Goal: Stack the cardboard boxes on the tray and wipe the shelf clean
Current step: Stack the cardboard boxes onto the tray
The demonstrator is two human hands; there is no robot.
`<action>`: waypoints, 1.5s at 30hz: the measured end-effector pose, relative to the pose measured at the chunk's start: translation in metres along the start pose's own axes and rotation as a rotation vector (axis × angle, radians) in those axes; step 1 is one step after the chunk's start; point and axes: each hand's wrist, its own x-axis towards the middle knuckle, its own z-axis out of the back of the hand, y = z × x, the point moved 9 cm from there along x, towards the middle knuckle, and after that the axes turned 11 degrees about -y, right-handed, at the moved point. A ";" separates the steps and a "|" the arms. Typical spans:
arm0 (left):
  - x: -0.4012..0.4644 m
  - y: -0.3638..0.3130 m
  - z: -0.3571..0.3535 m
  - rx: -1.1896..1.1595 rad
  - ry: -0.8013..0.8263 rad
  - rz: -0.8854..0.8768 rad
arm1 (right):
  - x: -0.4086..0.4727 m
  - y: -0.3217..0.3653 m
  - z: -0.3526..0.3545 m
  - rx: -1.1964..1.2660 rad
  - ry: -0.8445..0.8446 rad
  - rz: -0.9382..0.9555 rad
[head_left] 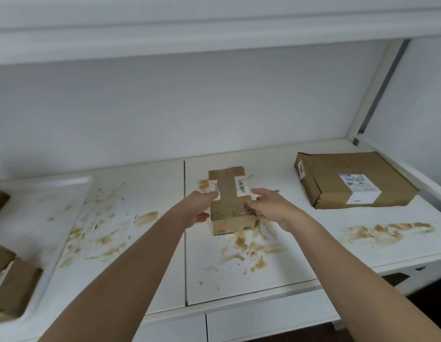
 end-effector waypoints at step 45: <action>-0.056 -0.105 0.124 -0.189 -0.057 -0.339 | -0.023 0.105 0.000 0.327 -0.058 0.015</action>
